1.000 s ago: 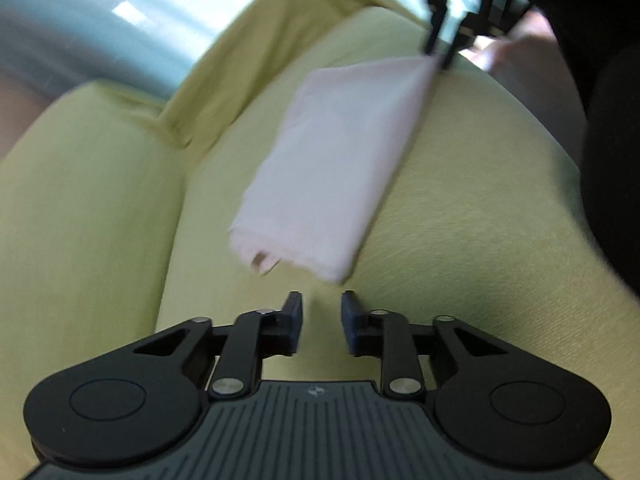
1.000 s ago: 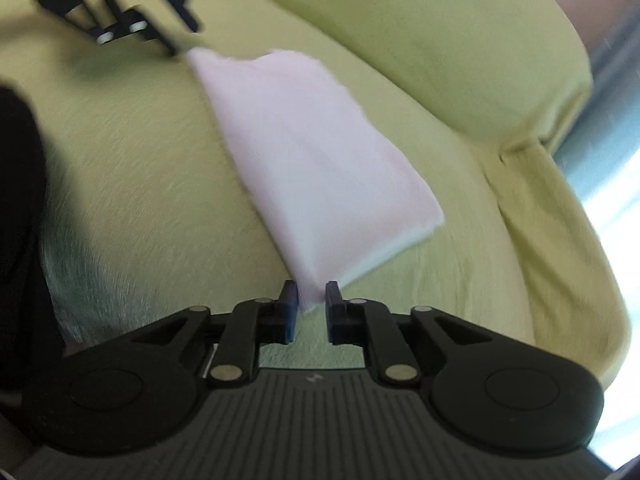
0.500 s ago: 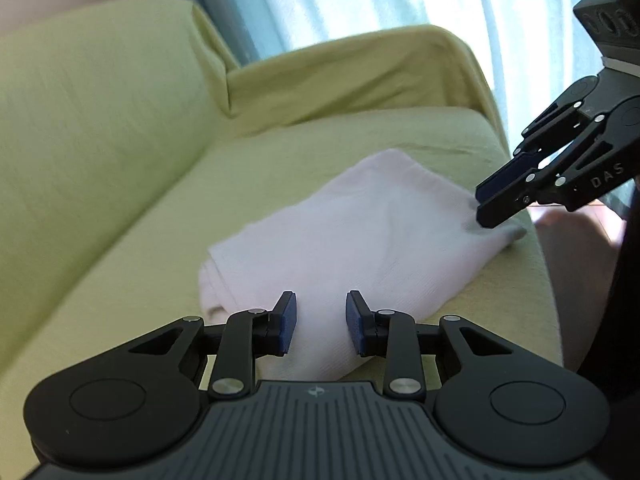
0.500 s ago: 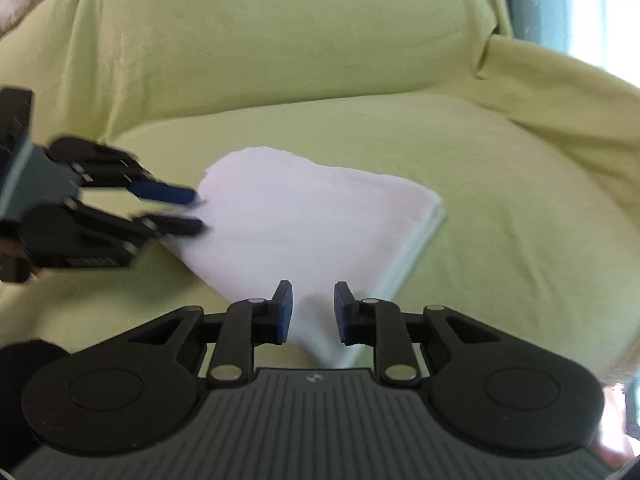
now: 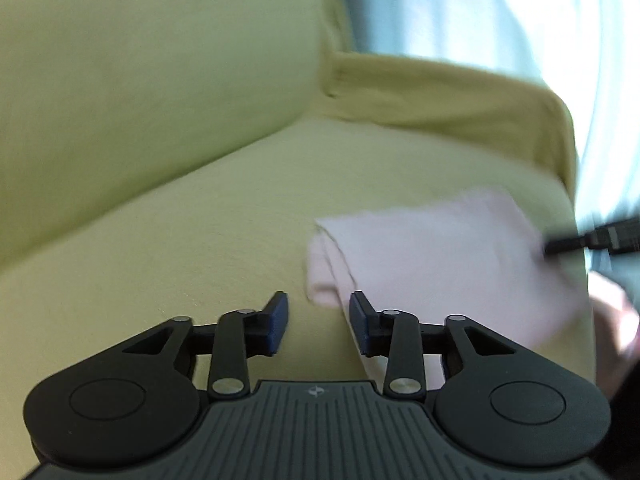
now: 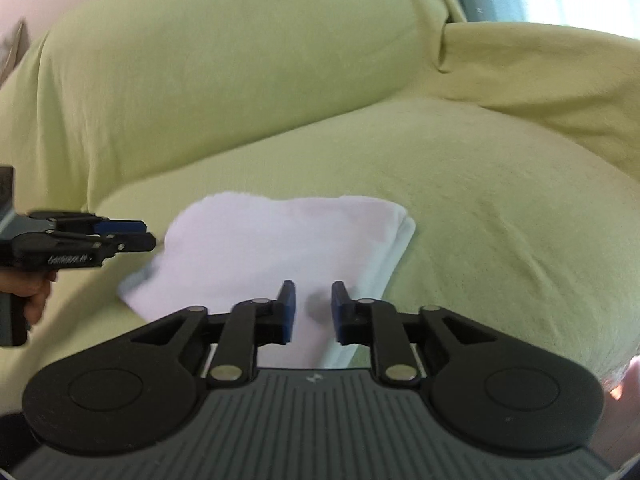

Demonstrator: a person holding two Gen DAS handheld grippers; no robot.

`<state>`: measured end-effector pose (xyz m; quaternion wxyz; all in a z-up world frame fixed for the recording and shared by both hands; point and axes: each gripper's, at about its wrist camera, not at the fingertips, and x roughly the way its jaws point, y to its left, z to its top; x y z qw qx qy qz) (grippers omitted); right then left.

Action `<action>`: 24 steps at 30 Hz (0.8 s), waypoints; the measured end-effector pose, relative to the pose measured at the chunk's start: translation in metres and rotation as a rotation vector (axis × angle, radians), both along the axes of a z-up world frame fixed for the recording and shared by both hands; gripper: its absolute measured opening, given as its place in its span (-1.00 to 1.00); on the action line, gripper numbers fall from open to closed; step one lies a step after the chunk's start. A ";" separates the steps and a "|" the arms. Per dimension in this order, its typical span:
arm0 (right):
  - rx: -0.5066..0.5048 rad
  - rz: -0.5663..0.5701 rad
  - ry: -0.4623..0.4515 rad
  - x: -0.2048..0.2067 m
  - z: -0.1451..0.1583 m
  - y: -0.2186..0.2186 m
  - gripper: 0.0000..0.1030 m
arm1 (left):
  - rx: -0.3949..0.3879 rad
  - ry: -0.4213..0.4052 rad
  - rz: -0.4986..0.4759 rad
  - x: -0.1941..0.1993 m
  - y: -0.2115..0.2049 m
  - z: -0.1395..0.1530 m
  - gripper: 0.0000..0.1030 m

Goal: Fold clothes
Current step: 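Release the folded tank top and press it flat with both grippers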

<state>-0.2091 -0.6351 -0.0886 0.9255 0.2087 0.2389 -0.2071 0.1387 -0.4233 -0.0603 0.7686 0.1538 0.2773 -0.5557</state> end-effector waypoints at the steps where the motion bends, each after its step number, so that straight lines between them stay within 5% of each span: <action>1: 0.009 -0.008 -0.005 0.000 -0.001 -0.001 -0.64 | -0.010 0.045 0.006 0.006 -0.005 -0.002 -0.05; 4: 0.025 -0.020 -0.012 -0.001 -0.004 -0.004 -0.64 | -0.030 0.146 0.015 0.017 -0.021 -0.008 -0.20; 7: 0.027 -0.033 -0.006 -0.001 -0.007 -0.006 -0.65 | -0.012 0.124 0.044 0.017 -0.028 -0.013 -0.90; 14: -0.024 -0.124 -0.045 -0.005 -0.004 -0.016 -0.60 | -0.009 0.014 0.081 0.003 -0.015 -0.009 -0.82; 22: -0.083 -0.049 -0.031 0.020 -0.007 -0.029 -0.61 | -0.013 -0.078 -0.021 -0.025 -0.032 -0.003 -0.68; 24: -0.079 -0.051 -0.001 0.026 -0.012 -0.037 -0.77 | 0.004 -0.092 -0.054 -0.031 -0.041 -0.008 -0.67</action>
